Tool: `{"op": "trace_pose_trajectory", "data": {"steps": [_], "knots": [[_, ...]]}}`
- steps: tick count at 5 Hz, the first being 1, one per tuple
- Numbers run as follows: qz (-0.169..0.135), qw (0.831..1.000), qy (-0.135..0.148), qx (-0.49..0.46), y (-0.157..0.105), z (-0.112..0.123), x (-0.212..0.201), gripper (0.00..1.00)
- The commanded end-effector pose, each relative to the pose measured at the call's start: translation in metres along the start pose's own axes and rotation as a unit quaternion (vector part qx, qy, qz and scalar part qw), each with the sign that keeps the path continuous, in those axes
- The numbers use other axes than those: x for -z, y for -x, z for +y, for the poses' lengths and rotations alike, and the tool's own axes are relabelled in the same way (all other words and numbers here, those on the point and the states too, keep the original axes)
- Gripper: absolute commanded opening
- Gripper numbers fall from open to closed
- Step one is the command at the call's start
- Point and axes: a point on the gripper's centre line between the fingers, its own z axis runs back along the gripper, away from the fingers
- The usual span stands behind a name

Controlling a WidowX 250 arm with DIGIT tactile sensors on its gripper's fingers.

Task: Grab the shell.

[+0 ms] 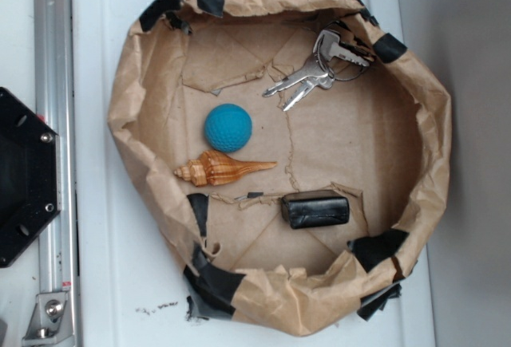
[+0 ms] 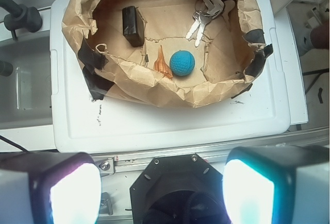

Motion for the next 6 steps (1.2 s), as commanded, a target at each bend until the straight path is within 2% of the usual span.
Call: {"op": "trace_pose_trajectory", "data": {"steps": [1,2,3,4,5,6], "knots": [[0.000,1.000,0.000,0.000,0.000,0.000,0.000,1.00],[-0.014,0.996,-0.040,-0.073,-0.046,0.042,0.054,1.00],[-0.049,0.993,-0.037,-0.104,-0.084,0.062,0.092,1.00],[-0.062,0.986,-0.031,-0.150,-0.108,0.077,0.108,1.00],[-0.022,0.986,-0.015,-0.163,-0.111,0.065,0.136,1.00],[0.030,0.990,0.006,-0.138,-0.099,0.025,0.155,1.00]]}}
